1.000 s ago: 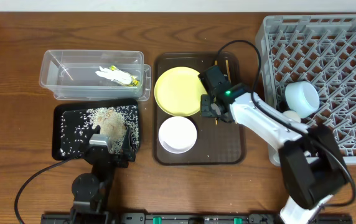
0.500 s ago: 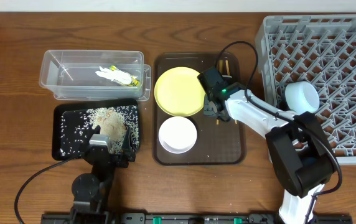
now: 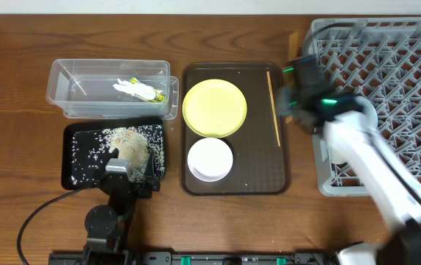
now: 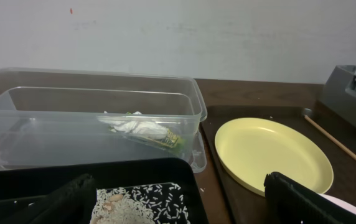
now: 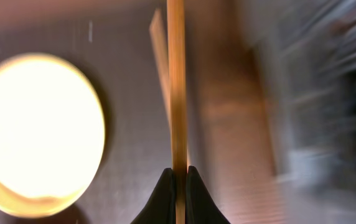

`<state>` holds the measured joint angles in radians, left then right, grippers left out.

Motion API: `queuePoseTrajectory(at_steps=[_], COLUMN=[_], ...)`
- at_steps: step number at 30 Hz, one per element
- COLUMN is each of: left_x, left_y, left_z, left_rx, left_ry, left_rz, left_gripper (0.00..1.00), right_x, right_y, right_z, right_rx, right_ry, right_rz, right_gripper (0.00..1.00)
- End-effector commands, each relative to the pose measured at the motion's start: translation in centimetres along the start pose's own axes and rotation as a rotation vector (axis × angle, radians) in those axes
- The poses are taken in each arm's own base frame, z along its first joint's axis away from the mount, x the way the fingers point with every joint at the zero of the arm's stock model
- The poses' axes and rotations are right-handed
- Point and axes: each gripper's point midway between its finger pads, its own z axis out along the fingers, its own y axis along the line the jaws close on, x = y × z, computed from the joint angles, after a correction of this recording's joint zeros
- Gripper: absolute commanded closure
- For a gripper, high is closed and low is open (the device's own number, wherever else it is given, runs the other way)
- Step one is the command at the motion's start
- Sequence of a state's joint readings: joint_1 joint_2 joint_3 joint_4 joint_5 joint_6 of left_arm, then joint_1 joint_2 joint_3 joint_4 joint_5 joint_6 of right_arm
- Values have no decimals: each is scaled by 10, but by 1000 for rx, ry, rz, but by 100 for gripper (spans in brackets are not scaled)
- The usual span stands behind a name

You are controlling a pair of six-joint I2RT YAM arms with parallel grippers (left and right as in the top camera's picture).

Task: Sort waste into correct bins and load items into the dishwasher rack
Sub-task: 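Carry the chopstick with the right gripper and stand it in the rack, then reach the right gripper back and grasp the second chopstick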

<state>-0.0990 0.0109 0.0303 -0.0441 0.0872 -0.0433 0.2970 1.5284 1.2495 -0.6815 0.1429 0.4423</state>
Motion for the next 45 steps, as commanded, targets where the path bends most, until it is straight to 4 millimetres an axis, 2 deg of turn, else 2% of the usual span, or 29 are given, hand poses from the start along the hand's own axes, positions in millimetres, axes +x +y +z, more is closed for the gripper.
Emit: queuePoseTrajectory(at_steps=[1, 6, 9, 14, 17, 19, 21, 23, 25, 28, 30, 32, 34, 36, 40, 45], left_x=[15, 15, 15, 15, 15, 15, 15, 15, 15, 15, 15, 15, 15, 15, 15, 15], left_y=[1, 1, 1, 1, 1, 1, 1, 1, 1, 1, 1, 1, 1, 1, 1, 1], left_z=[2, 2, 2, 2, 2, 2, 2, 2, 2, 2, 2, 2, 2, 2, 2, 2], left_rx=[1, 1, 1, 1, 1, 1, 1, 1, 1, 1, 1, 1, 1, 1, 1, 1], left_ry=[35, 35, 35, 35, 35, 35, 35, 35, 35, 35, 35, 35, 35, 35, 35, 35], left_rz=[15, 15, 15, 15, 15, 15, 15, 15, 15, 15, 15, 15, 15, 15, 15, 15], left_gripper=[12, 11, 12, 12, 12, 12, 12, 12, 12, 12, 12, 12, 12, 11, 11, 11], right_x=[-23, -27, -29, -38, -40, -37, -33, -29, -22, -7, 11, 31, 50, 64, 68, 86], right_y=[-36, -79, -94, -98, -96, -90, -87, -82, -65, -24, 5, 21, 32, 32, 14, 18], right_z=[-17, -9, 4, 29, 41, 43, 40, 33, 22, 4, -5, -6, 0, 12, 49, 99], right_rx=[49, 123, 148, 156, 147, 111, 101, 92, 33, -121, -211, -228, -215, -141, 45, 26], right_ry=[-61, -23, -5, -11, -15, -5, 4, 13, 22, 45, 93, 154, 202, 222, 205, 266], right_rz=[-87, -194, -249, -365, -371, -363, -325, -289, -281, -313, -304, -276, -278, -273, -276, -292], right_gripper=[99, 99, 99, 99, 99, 94, 69, 57, 54, 50, 48, 49, 52, 53, 52, 61])
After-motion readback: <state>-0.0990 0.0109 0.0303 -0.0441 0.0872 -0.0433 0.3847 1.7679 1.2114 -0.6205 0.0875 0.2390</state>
